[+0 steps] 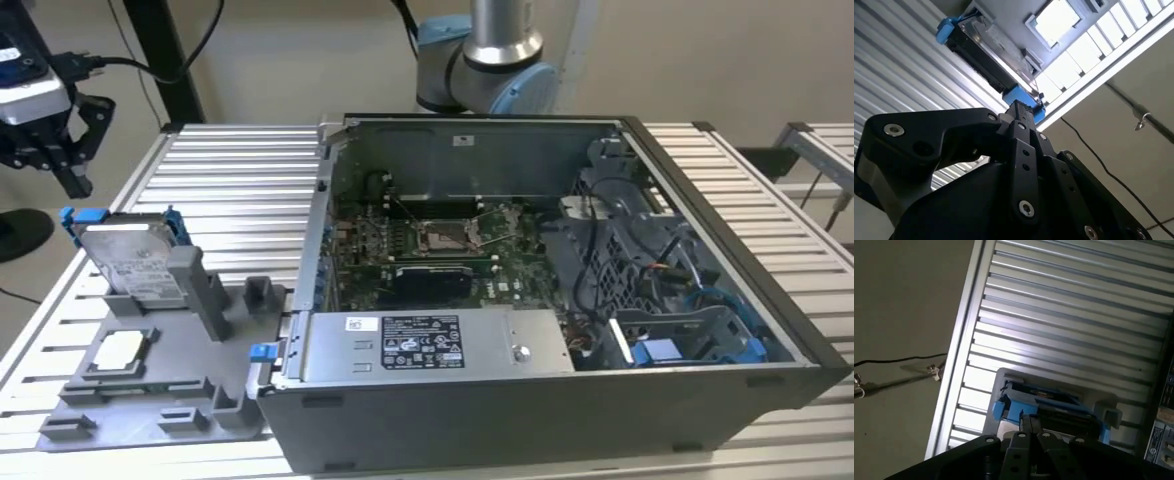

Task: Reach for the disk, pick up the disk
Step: 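Pick up the disk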

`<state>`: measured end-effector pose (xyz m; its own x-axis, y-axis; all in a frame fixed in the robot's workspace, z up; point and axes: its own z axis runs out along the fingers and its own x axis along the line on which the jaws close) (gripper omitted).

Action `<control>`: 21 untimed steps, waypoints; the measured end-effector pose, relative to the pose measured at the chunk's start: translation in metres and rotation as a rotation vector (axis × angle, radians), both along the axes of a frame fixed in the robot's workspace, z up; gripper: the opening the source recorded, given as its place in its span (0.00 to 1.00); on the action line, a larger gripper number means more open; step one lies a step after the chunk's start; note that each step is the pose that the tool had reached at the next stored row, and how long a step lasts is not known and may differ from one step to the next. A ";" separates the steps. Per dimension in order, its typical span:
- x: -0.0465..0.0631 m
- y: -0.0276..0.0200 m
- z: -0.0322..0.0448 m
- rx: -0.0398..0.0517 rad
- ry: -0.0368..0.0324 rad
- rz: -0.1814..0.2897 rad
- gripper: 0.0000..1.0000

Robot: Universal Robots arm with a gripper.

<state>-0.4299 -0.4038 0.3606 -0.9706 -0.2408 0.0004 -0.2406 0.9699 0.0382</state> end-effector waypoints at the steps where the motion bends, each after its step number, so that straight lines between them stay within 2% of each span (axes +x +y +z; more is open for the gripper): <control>1: 0.000 0.0000 0.0000 -0.0001 0.0001 0.017 0.00; 21: 0.000 0.0000 0.0000 0.0000 0.0001 0.383 0.00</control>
